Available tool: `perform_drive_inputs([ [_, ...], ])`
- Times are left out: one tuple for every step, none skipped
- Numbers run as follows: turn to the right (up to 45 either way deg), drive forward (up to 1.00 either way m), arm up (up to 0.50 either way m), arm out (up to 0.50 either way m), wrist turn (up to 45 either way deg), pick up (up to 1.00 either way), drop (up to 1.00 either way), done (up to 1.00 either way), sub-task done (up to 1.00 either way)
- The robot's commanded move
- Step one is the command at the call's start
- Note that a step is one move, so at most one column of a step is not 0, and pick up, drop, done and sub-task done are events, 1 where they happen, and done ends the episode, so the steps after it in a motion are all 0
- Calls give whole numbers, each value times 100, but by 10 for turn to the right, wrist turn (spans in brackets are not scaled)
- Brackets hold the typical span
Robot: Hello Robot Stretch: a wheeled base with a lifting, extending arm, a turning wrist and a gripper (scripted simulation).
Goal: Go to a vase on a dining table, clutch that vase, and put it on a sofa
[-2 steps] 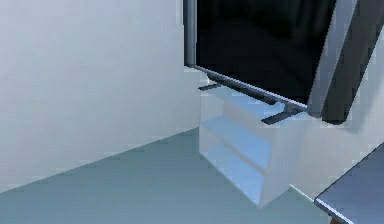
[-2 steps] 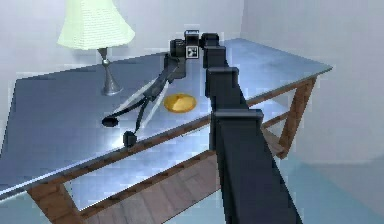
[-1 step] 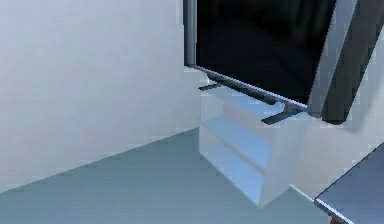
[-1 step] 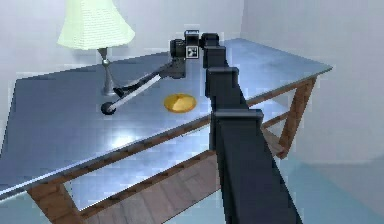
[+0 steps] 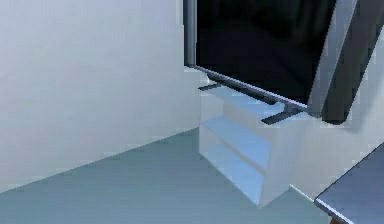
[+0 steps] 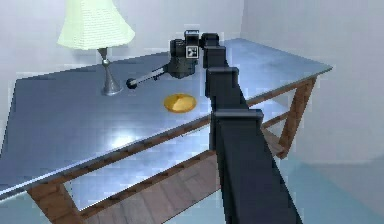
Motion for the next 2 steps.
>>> perform_drive_inputs([
  [0,0,0,0,420,0,0,0,0],
  [0,0,-16,0,0,0,0,0,0],
])
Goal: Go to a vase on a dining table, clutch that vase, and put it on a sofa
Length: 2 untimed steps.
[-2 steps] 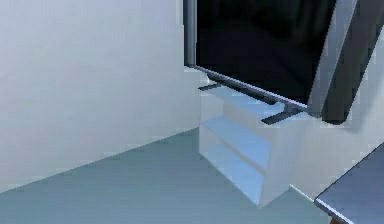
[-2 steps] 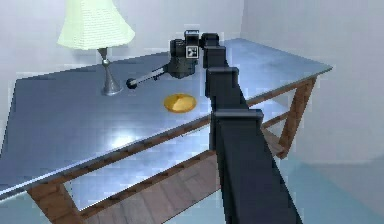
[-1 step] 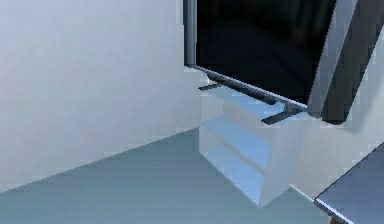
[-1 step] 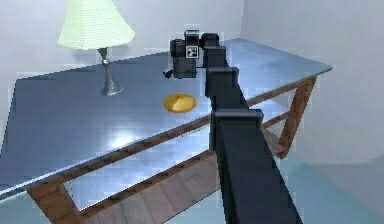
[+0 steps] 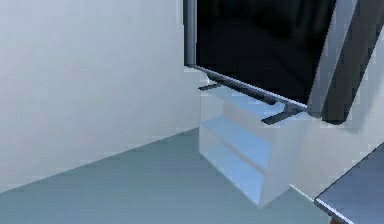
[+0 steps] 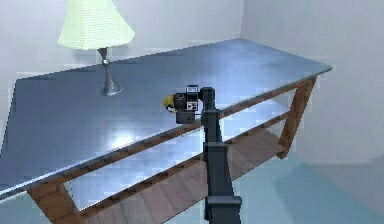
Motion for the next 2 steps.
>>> perform_drive_inputs([
  [0,0,0,0,0,100,0,0,0],
  [0,0,10,0,0,0,0,0,0],
])
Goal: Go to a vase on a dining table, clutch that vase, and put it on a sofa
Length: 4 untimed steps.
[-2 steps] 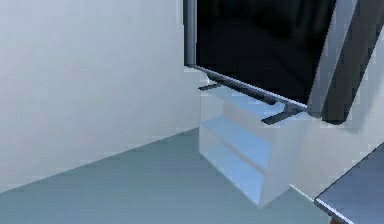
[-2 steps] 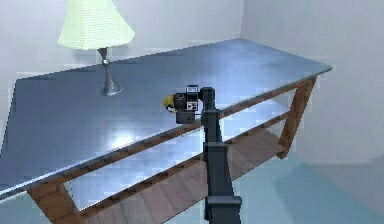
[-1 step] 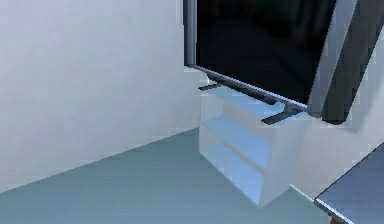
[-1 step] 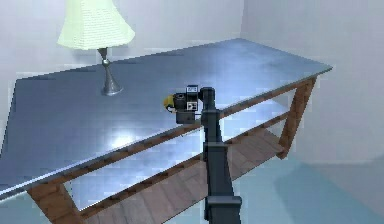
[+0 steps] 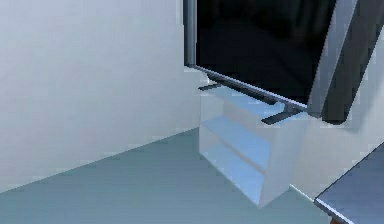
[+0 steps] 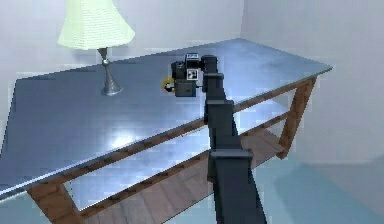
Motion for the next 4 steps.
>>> perform_drive_inputs([
  [0,0,6,0,0,0,0,0,0],
  [0,0,0,0,-450,0,0,0,0],
  [0,0,0,0,-450,0,0,0,0],
  [0,0,0,0,-360,0,0,0,0],
])
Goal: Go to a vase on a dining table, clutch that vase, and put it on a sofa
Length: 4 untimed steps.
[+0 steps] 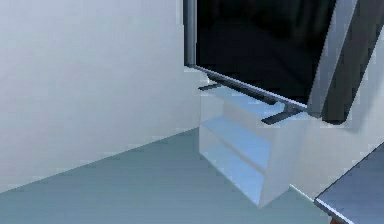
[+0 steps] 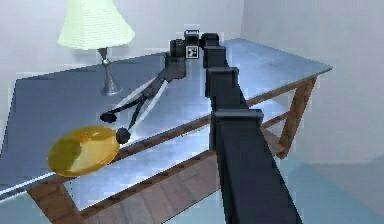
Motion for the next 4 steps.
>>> perform_drive_inputs([
  [0,0,0,-42,0,0,0,0,0],
  [-450,0,0,0,0,0,0,0,0],
  [-180,0,0,0,0,0,0,0,0],
  [0,100,0,0,0,0,0,0,0],
])
